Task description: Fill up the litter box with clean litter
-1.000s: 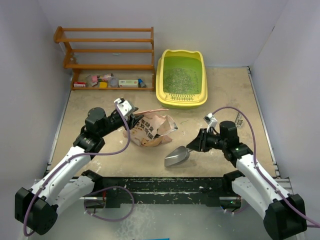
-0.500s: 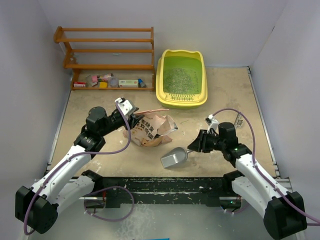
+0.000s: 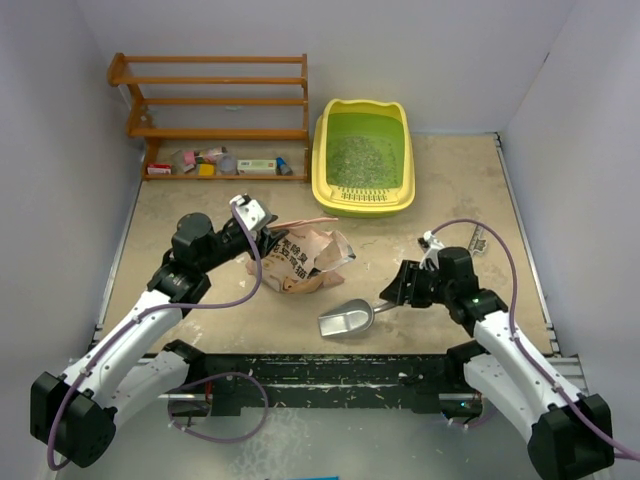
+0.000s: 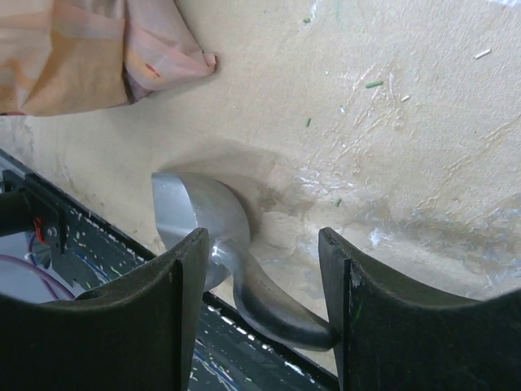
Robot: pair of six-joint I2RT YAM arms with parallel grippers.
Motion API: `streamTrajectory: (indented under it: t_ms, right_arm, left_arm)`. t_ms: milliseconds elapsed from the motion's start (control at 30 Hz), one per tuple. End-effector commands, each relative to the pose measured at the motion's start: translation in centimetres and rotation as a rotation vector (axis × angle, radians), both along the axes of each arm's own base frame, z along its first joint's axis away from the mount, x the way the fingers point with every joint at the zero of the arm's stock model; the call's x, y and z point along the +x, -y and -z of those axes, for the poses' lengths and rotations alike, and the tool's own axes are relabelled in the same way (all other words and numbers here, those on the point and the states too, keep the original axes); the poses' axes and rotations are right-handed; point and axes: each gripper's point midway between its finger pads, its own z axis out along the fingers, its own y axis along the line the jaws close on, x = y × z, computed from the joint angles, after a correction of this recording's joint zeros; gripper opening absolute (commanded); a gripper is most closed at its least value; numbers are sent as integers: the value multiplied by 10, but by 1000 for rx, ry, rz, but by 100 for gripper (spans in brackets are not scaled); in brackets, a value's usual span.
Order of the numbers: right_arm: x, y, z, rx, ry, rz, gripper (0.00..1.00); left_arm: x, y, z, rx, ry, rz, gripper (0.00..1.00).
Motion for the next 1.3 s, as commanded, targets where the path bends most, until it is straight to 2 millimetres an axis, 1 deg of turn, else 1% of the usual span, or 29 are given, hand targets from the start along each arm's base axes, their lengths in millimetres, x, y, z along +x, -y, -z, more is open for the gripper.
streamTrajectory:
  t_ms: [0,133,233,367,433,467,500,533,567,600,733,800,933,967,1067,1167,1267]
  right_arm:
    - [16,2,-41,3,96,37,59]
    - [25,2,-67,-18,163,17,60]
    - [30,-8,-83,10,196,-46,60]
    - [38,-18,-98,20,221,-124,60]
    - [44,-22,-107,11,237,-155,60]
    - [48,-23,-110,4,246,-166,60]
    - [52,-24,-114,0,254,-178,60]
    - [56,-26,-117,-3,263,-191,60]
    - [60,-28,-116,-6,262,-205,61]
    - [64,-31,-118,-6,267,-218,61]
    - [83,-44,-126,30,292,-247,61]
    - [91,-55,-134,60,295,-270,61]
    - [100,-80,-145,57,299,-314,60]
    - [102,-87,-150,49,311,-330,60]
    - [102,-108,-154,32,322,-365,60]
    - [108,-117,-156,3,341,-354,59]
    - [119,-119,-155,-38,351,-323,59]
  left_arm:
    - [1,0,-33,-28,78,3,46]
    - [3,-7,-35,-14,96,-39,47]
    - [5,-10,-28,14,91,-51,49]
    - [12,-17,-19,69,74,-93,51]
    - [12,-20,-16,98,79,-100,49]
    - [11,-21,-13,114,81,-97,46]
    - [10,-22,-10,131,83,-89,38]
    - [8,-22,-11,141,94,-81,23]
    - [8,-24,-14,145,107,-86,3]
    - [8,-28,-20,142,115,-110,0]
    - [14,-51,-33,107,135,-258,0]
    - [14,-57,-39,85,146,-295,0]
    - [12,-59,-45,53,162,-312,0]
    - [12,-59,-45,51,163,-313,0]
    - [13,-59,-45,54,158,-314,0]
    - [12,-61,-47,48,165,-320,0]
    - [10,-60,-50,33,179,-316,0]
